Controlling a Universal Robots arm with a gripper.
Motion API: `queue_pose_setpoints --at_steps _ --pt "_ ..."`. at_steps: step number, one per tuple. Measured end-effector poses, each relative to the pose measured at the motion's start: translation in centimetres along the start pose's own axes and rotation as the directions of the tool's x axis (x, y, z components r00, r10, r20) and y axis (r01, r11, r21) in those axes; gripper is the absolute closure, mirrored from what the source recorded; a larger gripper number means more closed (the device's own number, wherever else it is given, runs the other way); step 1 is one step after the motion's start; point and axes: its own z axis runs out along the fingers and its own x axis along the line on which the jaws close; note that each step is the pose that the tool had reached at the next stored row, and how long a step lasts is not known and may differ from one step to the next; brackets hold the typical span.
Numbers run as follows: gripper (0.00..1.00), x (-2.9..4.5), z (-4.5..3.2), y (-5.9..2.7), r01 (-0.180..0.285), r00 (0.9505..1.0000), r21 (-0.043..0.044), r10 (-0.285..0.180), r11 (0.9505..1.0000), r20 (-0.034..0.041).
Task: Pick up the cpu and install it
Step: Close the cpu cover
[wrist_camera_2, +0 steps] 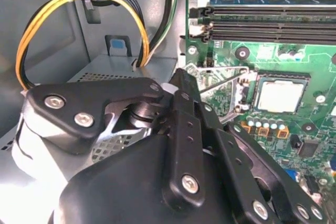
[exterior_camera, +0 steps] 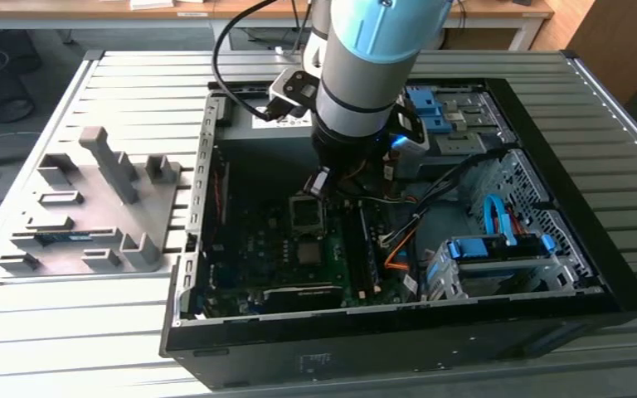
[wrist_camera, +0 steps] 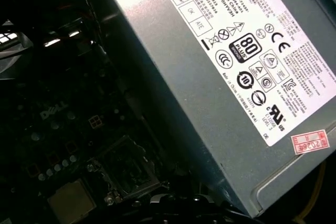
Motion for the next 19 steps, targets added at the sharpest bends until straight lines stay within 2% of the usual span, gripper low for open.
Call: queue_pose_setpoints --at_steps 11,19 --pt "0.90 0.20 -0.12 -0.12 0.003 1.0000 -0.0002 -0.003 1.0000 -0.0008" --pt "0.90 0.22 -0.37 -0.11 0.006 1.0000 0.0026 -0.006 1.0000 -0.0070"
